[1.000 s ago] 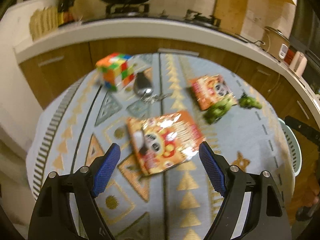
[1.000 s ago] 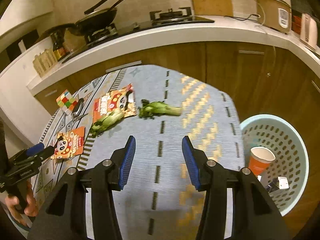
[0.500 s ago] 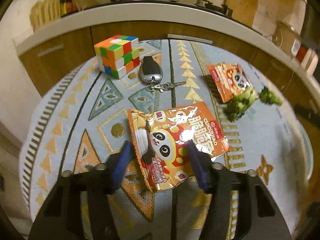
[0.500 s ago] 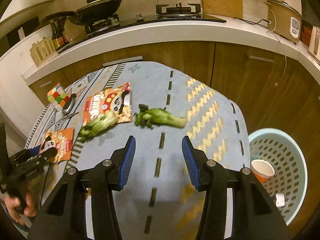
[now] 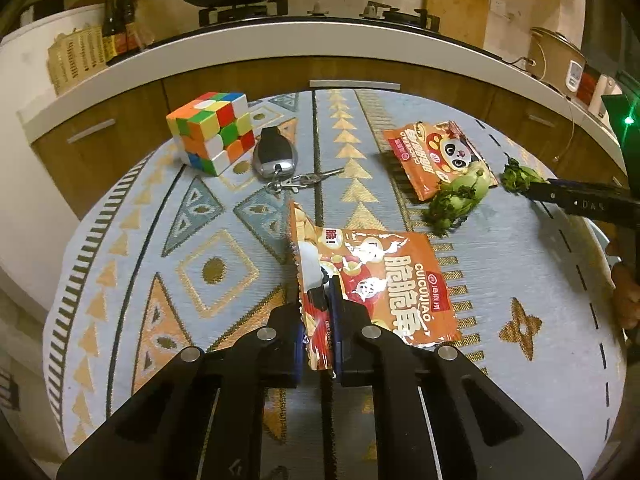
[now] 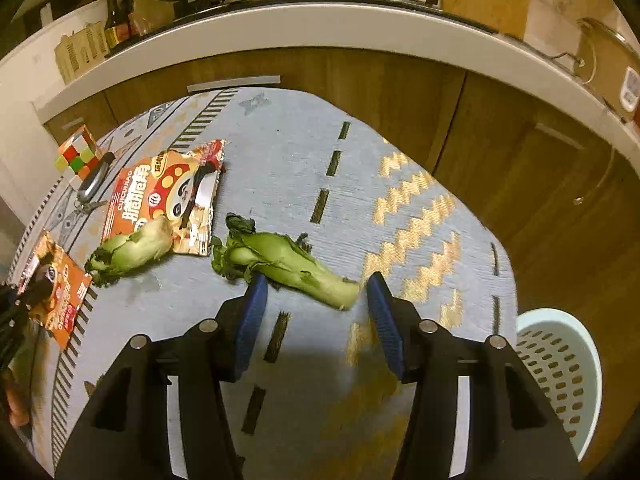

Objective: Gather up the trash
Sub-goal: 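Grasp the bok choy with the right tool while the left tool grasps a snack wrapper, then carry the bok choy and wrapper over the basket and open both tools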

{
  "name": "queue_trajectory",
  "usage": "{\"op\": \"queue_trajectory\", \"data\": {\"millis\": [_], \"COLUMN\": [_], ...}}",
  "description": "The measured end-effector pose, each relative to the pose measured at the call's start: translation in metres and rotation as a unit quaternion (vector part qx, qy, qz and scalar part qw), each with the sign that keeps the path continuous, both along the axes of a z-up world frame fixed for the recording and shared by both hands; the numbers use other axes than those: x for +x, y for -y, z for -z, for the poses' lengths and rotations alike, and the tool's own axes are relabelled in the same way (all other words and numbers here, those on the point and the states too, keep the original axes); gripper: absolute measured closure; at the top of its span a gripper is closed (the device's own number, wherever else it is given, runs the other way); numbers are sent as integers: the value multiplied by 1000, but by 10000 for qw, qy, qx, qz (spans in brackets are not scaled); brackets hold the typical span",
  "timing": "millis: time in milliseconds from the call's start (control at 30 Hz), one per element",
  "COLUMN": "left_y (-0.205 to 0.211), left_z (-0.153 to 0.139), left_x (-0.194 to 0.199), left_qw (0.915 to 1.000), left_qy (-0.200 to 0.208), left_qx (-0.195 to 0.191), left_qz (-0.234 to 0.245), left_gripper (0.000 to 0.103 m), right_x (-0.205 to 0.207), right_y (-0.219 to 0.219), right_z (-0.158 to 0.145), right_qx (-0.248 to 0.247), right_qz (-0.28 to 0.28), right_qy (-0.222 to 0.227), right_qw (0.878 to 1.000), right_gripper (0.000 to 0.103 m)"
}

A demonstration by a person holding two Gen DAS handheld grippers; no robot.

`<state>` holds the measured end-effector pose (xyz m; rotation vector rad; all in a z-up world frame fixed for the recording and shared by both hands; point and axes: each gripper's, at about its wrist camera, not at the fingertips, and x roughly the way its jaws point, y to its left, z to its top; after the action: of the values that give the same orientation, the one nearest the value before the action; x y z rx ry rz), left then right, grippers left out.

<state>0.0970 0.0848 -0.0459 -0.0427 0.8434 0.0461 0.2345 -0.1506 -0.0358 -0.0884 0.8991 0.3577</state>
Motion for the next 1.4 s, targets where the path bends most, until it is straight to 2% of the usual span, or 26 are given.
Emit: {"op": "queue_trajectory", "data": {"millis": [133,167,333,400,533,700,1000,1200,1400], "left_y": [0,1,2,3,5,15,50,92,147], "left_z": [0,0,-1,-4,-13,-33,-77,-104,-119], "left_x": [0,-1,0,-2,-6,-14,-24,-18,-10], "left_qw": [10000,10000,9999,9999,9995,9975,9898,9824,9732], "left_qy": [3,14,25,76,177,413,875,1157,1279], "left_qx": [17,27,27,36,-143,-401,-633,-590,-603], "left_qz": [22,20,111,127,213,421,925,1341,1816], "left_gripper": [95,95,96,96,96,97,97,97,97], "right_x": [5,4,-6,-13,-31,-51,-86,-108,-132], "right_y": [-11,-14,-23,-22,-15,4,41,85,129], "right_z": [2,2,-1,-2,-7,-17,-47,-68,-81], "right_qx": [-256,-317,-476,-436,-343,19,404,666,543], "right_qz": [-140,-162,-290,-354,-308,-151,159,636,1133], "right_qy": [91,132,327,345,482,570,888,1105,1322], "right_qw": [9995,9993,9979,9978,9978,9983,9951,9896,9832], "right_gripper": [48,51,76,90,91,91,91,91,91]}}
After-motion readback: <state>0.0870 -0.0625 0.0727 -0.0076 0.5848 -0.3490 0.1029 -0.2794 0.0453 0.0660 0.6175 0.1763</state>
